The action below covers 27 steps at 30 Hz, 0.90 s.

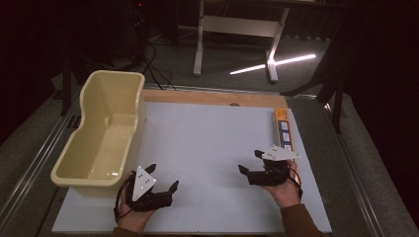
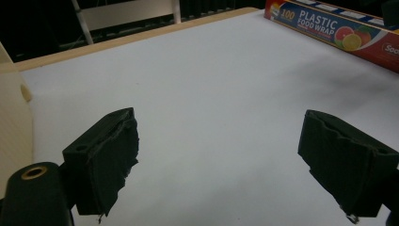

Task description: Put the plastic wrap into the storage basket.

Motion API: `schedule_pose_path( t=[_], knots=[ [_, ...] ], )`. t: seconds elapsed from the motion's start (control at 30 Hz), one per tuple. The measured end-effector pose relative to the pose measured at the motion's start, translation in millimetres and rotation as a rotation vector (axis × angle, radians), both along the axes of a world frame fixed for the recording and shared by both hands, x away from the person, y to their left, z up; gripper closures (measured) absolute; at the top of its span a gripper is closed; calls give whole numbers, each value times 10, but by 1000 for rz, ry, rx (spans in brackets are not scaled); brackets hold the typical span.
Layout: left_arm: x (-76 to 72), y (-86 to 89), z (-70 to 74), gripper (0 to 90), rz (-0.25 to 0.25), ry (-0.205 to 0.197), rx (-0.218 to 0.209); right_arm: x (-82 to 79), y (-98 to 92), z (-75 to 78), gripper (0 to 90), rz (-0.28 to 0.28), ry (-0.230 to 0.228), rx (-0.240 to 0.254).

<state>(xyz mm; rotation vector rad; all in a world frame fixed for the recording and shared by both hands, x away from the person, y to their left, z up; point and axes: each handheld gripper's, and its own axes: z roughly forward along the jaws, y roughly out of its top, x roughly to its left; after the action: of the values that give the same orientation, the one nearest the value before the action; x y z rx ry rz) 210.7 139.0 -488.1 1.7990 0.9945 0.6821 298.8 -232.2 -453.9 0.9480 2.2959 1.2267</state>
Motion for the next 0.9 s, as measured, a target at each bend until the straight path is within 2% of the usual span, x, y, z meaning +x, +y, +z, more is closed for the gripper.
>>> schedule_pose_path(
  t=[0.37,0.8,0.9],
  knots=[
    [-5,-13,-2,144,-3,2,7,208,-195,151,192,-45,-24,-45],
    [-11,-15,-3,148,0,0,5,473,-312,158,186,-73,-2,-102],
    [-15,-10,3,149,0,-1,2,564,-361,171,186,-102,-2,-120]
  ],
)
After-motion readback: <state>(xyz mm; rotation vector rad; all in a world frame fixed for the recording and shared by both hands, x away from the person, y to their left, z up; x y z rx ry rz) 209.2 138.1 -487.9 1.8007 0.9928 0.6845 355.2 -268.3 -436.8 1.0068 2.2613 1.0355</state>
